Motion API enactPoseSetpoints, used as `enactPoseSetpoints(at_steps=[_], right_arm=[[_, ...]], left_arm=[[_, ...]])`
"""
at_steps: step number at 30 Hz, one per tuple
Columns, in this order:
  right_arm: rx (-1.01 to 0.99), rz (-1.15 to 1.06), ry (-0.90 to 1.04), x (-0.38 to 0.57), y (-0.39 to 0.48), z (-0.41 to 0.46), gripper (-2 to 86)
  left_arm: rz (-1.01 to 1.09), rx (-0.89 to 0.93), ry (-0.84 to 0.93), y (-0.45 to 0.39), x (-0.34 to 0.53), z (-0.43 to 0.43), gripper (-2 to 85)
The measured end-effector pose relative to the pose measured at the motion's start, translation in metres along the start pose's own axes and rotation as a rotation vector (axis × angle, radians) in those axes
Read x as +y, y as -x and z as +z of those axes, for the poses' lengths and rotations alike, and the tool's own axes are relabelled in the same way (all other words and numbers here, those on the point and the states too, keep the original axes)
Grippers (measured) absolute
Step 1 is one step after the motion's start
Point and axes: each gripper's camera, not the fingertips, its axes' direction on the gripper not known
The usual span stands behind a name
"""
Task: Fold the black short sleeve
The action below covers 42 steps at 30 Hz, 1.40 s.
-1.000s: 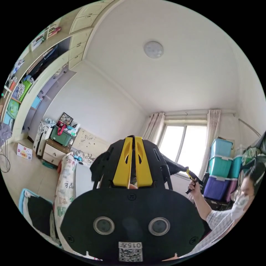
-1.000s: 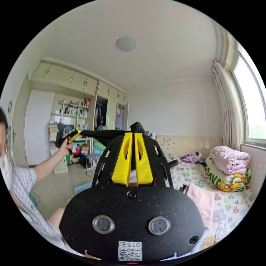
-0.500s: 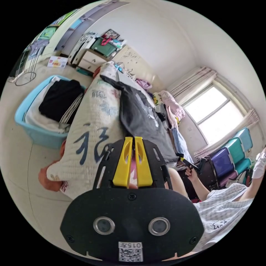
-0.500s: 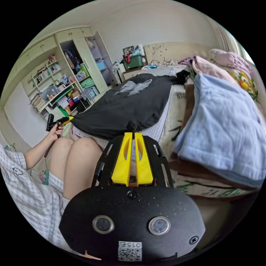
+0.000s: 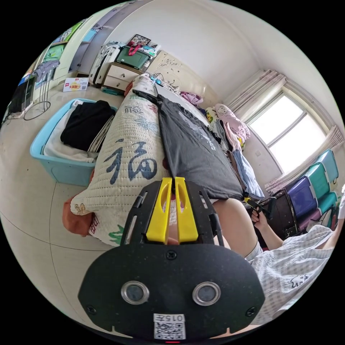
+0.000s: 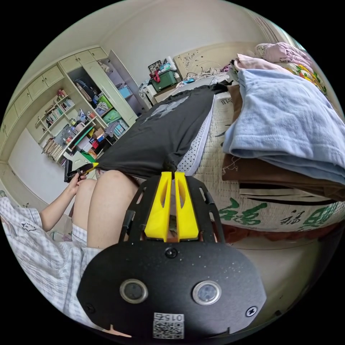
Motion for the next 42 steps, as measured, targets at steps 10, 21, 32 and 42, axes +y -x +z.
enactPoseSetpoints(at_steps=[10,21,32,42], right_arm=[[-0.014,0.01,0.048,-0.008,-0.043,0.012,1.0],[0.118,0.042,-0.106,-0.056,-0.099,-0.028,1.1],[0.18,-0.013,-0.101,-0.317,-0.146,0.101,9.1],[0.453,0.038,0.227,-0.494,-0.215,0.306,13.4]], left_arm=[[0.026,-0.045,0.058,0.008,-0.002,0.013,0.0],[0.009,-0.219,-0.014,0.044,-0.062,-0.028,0.6],[-0.218,-0.125,-0.159,0.127,-0.228,0.07,7.3],[-0.336,-0.125,-0.119,0.195,-0.352,0.22,10.5]])
